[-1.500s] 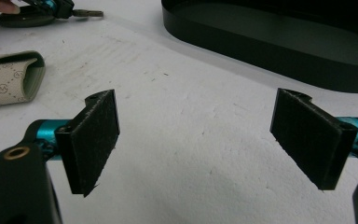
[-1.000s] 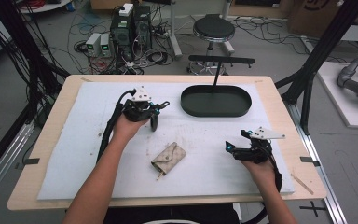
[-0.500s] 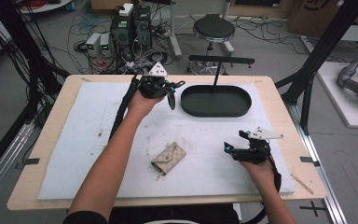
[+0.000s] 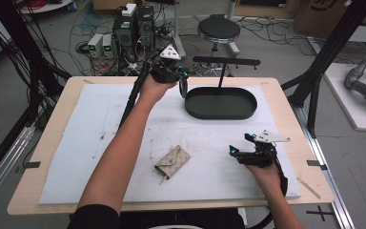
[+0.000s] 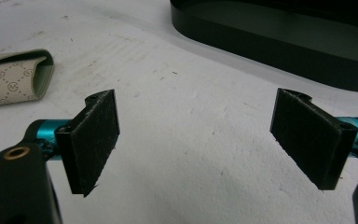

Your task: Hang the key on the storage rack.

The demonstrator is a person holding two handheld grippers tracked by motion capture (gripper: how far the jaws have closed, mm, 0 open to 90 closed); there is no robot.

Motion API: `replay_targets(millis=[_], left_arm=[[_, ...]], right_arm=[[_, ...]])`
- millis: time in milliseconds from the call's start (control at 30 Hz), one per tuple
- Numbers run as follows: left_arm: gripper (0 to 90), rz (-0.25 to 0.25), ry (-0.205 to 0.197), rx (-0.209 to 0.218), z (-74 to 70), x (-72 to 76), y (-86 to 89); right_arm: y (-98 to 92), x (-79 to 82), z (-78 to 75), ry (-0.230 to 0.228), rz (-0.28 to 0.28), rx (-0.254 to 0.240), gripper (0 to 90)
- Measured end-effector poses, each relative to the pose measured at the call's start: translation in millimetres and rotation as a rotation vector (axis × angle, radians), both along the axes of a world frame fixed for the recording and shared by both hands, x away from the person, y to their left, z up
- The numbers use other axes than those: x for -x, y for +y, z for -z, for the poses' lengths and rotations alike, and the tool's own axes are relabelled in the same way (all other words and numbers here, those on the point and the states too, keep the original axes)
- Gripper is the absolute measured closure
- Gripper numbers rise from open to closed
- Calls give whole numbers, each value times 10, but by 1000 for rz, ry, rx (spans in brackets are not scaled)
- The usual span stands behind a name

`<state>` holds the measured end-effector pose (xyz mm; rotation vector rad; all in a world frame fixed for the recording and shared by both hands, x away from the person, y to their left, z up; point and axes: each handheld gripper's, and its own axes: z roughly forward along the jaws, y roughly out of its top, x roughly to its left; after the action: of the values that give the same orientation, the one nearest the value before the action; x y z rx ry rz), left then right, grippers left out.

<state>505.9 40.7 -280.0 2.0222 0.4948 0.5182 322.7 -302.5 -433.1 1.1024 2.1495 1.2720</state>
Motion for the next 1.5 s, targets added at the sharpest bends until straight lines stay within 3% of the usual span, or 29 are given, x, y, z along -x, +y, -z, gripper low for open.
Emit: replay_targets(millis=[300,533,1200,1500], left_arm=[[845,-8,3,-14,-14,-188,-184],[844,-44,23,-55,109,-299,-251],[843,-40,40,-82,254,-351,-422],[843,-51,40,-98,249,-404,-487]], right_arm=[[-13,-8,11,5,-1,-3,158],[-46,-2,22,8,-1,-3,158],[-46,1,25,13,-4,-8,158],[-43,-1,28,15,-6,-12,158]])
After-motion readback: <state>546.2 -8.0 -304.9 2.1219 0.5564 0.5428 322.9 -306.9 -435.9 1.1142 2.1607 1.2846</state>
